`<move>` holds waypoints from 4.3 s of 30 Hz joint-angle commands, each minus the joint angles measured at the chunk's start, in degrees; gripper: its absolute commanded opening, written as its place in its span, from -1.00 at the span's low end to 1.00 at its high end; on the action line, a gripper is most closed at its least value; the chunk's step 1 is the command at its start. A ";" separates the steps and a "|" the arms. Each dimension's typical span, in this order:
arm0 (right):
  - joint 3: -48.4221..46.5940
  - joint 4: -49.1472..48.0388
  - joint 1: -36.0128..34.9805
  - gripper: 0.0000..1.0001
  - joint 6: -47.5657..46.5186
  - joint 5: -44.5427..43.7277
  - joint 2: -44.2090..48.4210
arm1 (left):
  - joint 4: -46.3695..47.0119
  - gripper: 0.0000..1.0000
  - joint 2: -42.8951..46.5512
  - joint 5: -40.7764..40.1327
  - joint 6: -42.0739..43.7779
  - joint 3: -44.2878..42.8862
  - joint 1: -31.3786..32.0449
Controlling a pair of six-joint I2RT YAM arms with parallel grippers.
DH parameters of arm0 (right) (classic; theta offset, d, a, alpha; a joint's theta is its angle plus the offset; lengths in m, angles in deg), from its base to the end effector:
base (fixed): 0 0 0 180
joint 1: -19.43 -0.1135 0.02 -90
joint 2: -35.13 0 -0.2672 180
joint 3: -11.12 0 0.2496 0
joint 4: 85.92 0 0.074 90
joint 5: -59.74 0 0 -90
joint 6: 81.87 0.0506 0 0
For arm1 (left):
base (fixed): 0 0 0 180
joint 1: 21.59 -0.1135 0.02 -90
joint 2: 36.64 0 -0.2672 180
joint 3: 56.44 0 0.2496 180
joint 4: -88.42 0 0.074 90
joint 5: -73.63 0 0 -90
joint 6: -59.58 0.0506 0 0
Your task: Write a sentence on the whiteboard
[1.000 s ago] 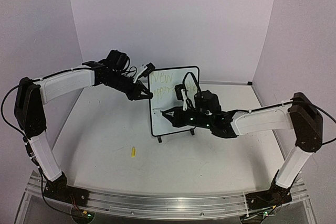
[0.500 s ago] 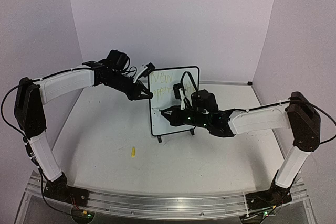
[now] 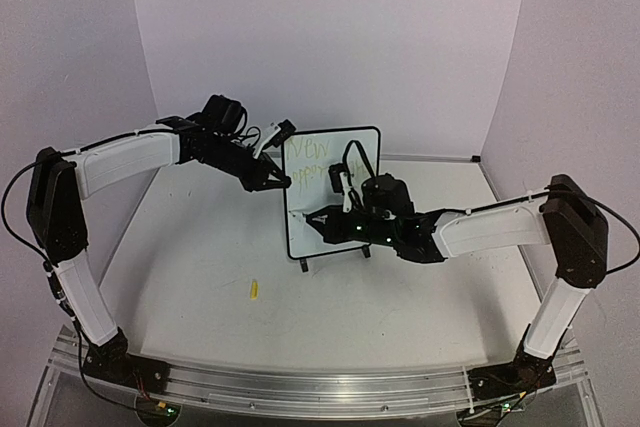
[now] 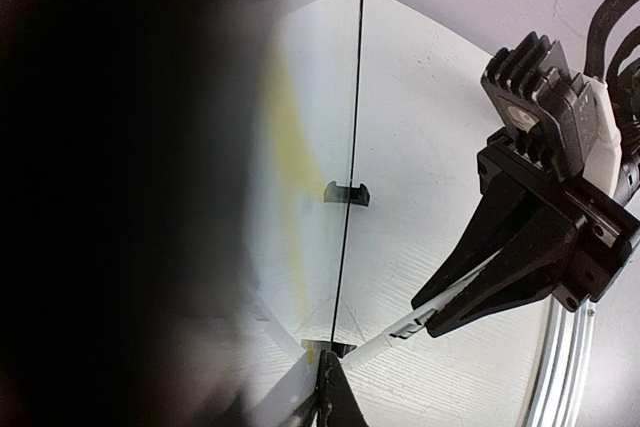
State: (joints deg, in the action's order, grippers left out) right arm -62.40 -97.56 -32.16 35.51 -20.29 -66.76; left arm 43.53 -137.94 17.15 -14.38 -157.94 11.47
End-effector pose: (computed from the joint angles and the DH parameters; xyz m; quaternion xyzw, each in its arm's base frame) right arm 0.2499 0.3293 0.2207 -0.2183 0.7708 0.4318 0.4145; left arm 0.3238 -0.2441 0.2947 0.4682 0.7576 -0.3178 0.3254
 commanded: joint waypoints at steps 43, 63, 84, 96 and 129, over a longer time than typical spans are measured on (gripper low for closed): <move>4.86 -4.79 0.09 -1.00 3.91 -3.18 0.55 | -3.92 -1.00 1.36 -5.76 1.88 1.20 0.31; 7.70 -7.32 0.17 -1.00 3.00 -4.73 7.54 | -3.91 -1.00 1.55 -5.85 1.94 1.30 0.33; 2.95 -7.02 2.69 -1.00 2.11 -2.72 3.57 | -3.90 -1.00 1.36 -5.86 1.94 1.28 0.33; 4.06 -5.12 2.67 -1.00 3.01 -0.67 2.48 | -3.85 -1.00 1.40 -6.01 2.04 1.29 0.37; 1.71 -1.34 2.68 -1.00 0.92 -3.58 5.91 | -3.91 -1.00 1.36 -5.93 1.93 1.29 0.42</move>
State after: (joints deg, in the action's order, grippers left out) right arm -57.67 -98.02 -29.82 37.43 -23.70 -60.57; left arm 43.44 -137.61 16.56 -14.17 -157.94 11.75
